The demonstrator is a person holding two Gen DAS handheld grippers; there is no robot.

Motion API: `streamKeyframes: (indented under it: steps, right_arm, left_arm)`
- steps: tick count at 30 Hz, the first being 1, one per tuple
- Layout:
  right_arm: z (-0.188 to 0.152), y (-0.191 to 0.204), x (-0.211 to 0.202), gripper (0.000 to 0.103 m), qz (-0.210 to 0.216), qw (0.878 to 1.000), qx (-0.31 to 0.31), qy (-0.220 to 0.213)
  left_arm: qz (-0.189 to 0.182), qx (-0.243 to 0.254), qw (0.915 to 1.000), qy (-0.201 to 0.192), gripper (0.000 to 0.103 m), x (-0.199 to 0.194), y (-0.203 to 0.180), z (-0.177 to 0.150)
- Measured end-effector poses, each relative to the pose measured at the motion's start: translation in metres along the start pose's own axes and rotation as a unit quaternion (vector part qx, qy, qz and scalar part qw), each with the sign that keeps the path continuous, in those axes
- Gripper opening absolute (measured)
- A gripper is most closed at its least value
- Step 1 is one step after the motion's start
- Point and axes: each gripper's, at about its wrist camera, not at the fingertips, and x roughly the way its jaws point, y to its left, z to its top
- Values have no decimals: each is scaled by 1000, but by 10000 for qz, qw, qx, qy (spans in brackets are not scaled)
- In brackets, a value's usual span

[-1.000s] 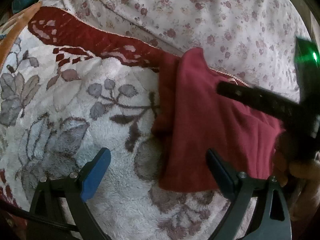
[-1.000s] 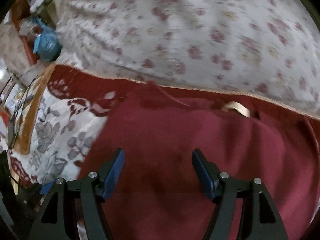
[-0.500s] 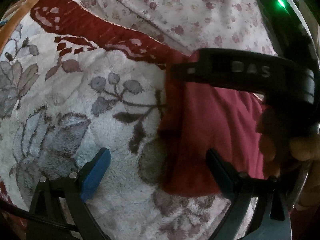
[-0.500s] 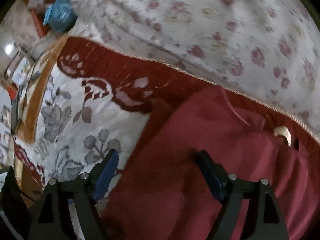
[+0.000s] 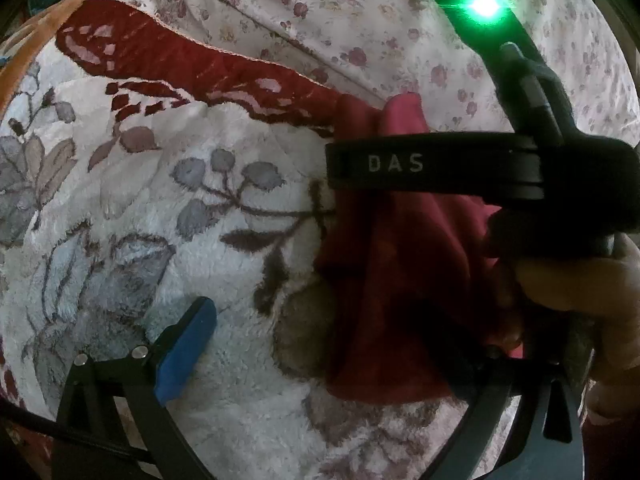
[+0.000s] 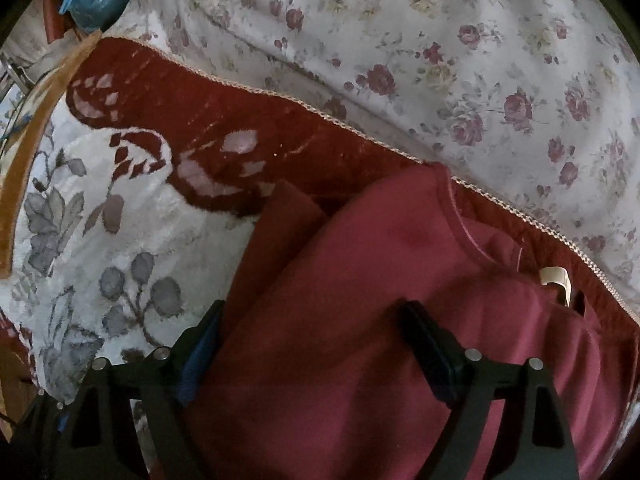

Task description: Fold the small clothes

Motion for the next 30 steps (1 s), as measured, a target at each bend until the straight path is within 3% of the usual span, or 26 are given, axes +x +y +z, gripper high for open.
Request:
streamKeyframes:
  steps: [6,13,21,23,25,26,27,28,29,30]
  right_arm:
    - [3,-13,-17,87,408,9980,403,-253]
    - [4,-8,-10,77,132,9998,111,-124]
    - [11,-4,0,78,-21,10000,0,-70]
    - [12,-5,-1,74,-14,10000,6,-84]
    - [10,-11,-6,58,87,9998,16,-152]
    - [9,-13,-9,54,164,9997,4,-184]
    - [7,-15,-14,42,258,9994,18,-221]
    - [6,-18,-20,32,383,9989,57,-263]
    - [5,-21,-26,28,520,9981,100,-312]
    - [3,-24,-32,25,610,9974,123,-368]
  left_arm:
    - [100,81,9999,-62,100,2,-3,1]
    - [175,147,9997,-115,100,5,-5,4]
    - [224,147,9993,-252,100,9,-7,3]
    - [174,111,9993,-305,100,9,-6,4]
    - [60,87,9993,-361,100,9,-6,4]
    - [-64,73,9993,-368,96,10,-6,5]
    - [-147,68,9992,-372,90,10,-6,5]
    - [-254,84,9989,-385,73,10,-8,5]
    - [-357,131,9985,-385,59,10,-10,6]
    - [-474,204,9980,-372,51,9,-13,6]
